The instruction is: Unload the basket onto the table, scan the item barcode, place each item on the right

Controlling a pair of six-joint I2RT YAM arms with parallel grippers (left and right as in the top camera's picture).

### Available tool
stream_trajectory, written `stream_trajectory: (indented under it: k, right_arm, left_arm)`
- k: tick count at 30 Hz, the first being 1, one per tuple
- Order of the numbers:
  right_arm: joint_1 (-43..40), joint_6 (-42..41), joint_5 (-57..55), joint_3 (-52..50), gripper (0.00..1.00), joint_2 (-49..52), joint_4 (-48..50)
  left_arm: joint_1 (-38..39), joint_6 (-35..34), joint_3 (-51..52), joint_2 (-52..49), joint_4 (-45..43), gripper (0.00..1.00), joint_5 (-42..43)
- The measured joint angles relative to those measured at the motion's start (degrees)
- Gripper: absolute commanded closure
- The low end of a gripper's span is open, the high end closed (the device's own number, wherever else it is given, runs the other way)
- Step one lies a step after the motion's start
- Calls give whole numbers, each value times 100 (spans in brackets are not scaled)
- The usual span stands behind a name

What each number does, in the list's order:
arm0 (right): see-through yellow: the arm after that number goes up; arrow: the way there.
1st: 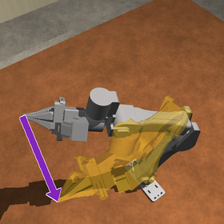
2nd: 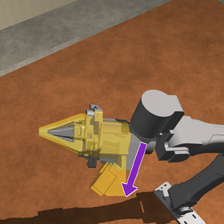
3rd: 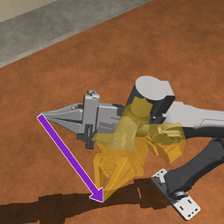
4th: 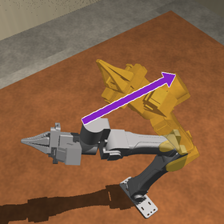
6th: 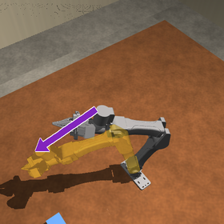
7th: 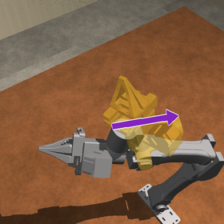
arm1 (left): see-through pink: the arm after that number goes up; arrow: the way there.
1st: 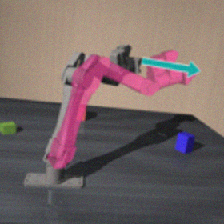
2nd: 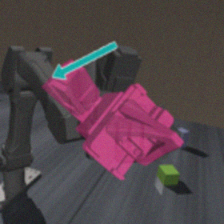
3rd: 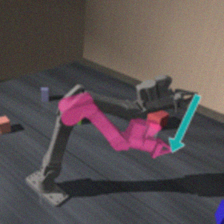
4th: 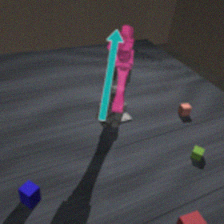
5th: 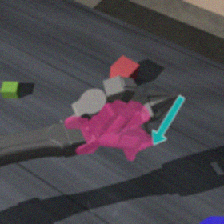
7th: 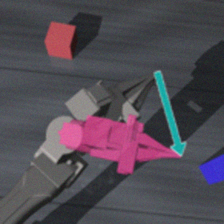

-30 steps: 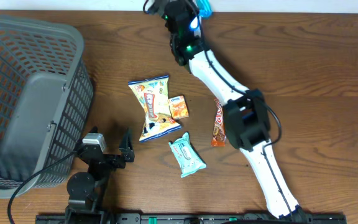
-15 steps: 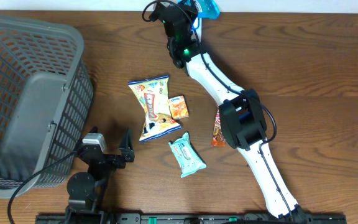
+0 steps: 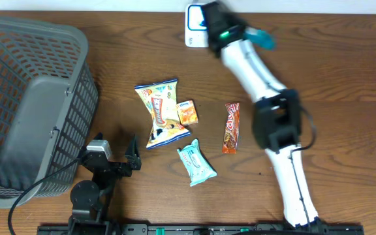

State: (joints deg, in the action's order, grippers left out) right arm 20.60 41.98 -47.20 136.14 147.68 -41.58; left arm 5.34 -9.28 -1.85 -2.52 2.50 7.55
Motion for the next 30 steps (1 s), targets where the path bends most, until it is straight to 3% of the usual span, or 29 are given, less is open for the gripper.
stream_trajectory:
  k: [4,8,21,25,27,29,30]
  right_arm:
    - [-903,-1003,-103,39,96,-251,-1071]
    - [-1843,-1781,74,-24,96,-278,-1532]
    - [-4343,-2356,271,-1176,92,-295,-1174]
    - [-4935,-2356,328,-1327,75,-306,-1093]
    - [-5215,-2363,459,-1342,60,-310,-1095]
    - [-5407,-2428,647,-1344,57,-317,-1088]
    - [-5488,-2496,796,-1353,49,-317,-1084]
  left_arm:
    - [0,0,0,0,0,2,2]
    - [0,0,0,0,0,2,2]
    - [0,0,0,0,0,2,2]
    - [0,0,0,0,0,2,2]
    - [0,0,0,0,0,2,2]
    - [0,0,0,0,0,2,2]
    - [0,0,0,0,0,2,2]
